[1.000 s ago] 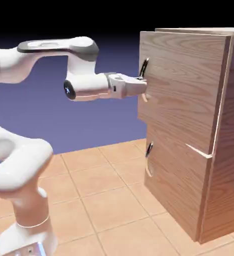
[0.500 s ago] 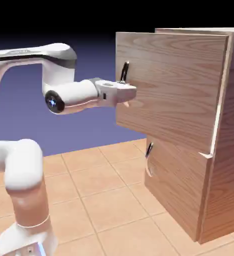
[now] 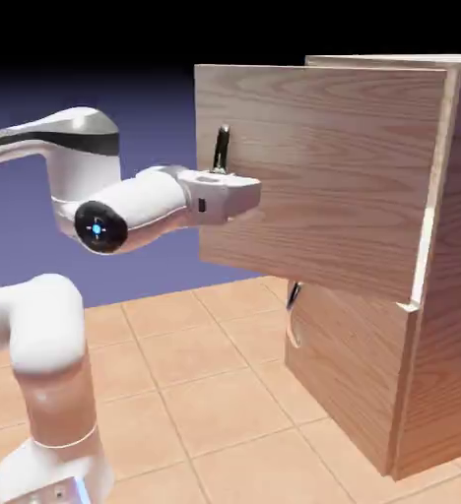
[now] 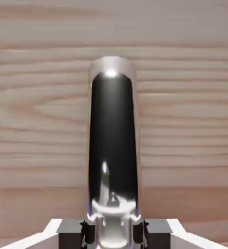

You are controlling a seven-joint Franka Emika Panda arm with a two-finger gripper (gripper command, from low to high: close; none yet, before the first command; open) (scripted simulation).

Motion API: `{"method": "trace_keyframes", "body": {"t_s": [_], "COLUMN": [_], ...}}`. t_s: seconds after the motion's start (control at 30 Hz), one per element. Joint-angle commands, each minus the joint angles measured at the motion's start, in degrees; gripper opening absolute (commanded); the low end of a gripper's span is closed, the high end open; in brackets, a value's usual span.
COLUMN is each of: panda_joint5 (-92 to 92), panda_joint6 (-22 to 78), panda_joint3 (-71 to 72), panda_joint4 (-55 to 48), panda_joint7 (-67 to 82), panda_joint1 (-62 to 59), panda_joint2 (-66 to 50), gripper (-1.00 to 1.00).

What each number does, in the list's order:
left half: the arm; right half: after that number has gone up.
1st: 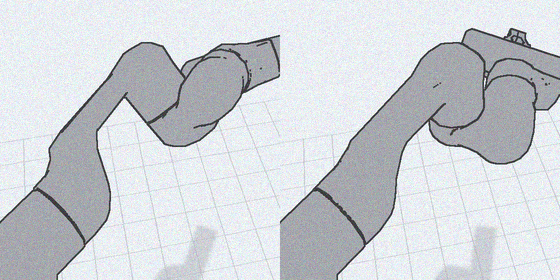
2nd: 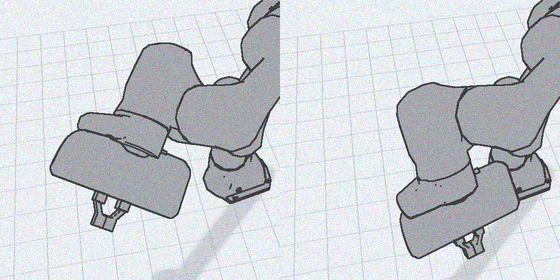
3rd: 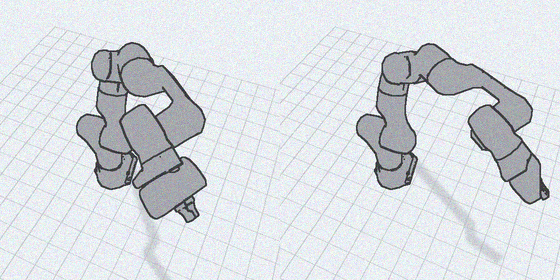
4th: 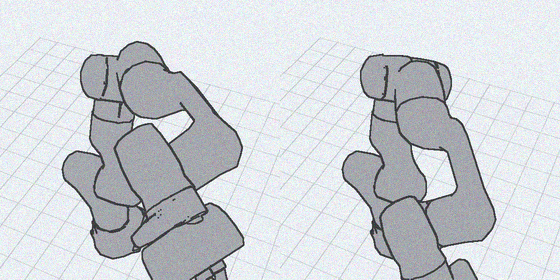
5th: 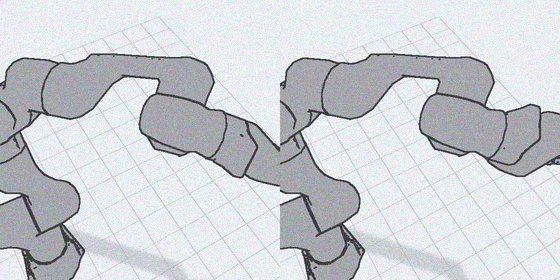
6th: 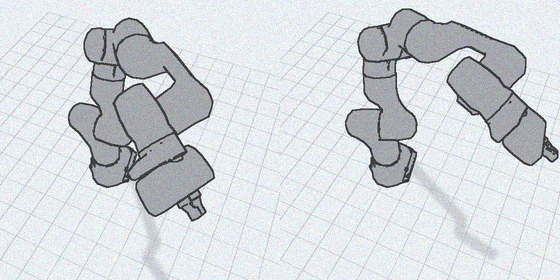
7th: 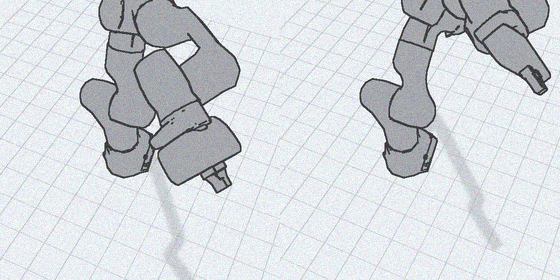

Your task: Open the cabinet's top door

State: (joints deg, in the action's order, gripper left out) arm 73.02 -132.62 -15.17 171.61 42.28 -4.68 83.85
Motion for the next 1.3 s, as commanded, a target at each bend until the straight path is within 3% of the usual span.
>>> {"method": "trace_keyframes", "body": {"t_s": [0.0, 0.57, 0.87, 1.27], "panda_joint5": [-2.15, 7.30, -9.94, -23.69], "panda_joint6": [1.82, 35.87, 51.64, 75.23], "panda_joint3": [-2.07, 4.59, -14.10, -38.20], "panda_joint4": [-0.23, -3.36, -14.54, -38.97], "panda_joint7": [-0.29, 7.09, 13.77, 23.34], "panda_joint1": [-0.43, -31.59, -26.02, -5.71], "panda_joint2": [0.17, -9.75, -25.23, -48.36], "gripper": [-1.00, -1.00, -1.00, -1.00]}}
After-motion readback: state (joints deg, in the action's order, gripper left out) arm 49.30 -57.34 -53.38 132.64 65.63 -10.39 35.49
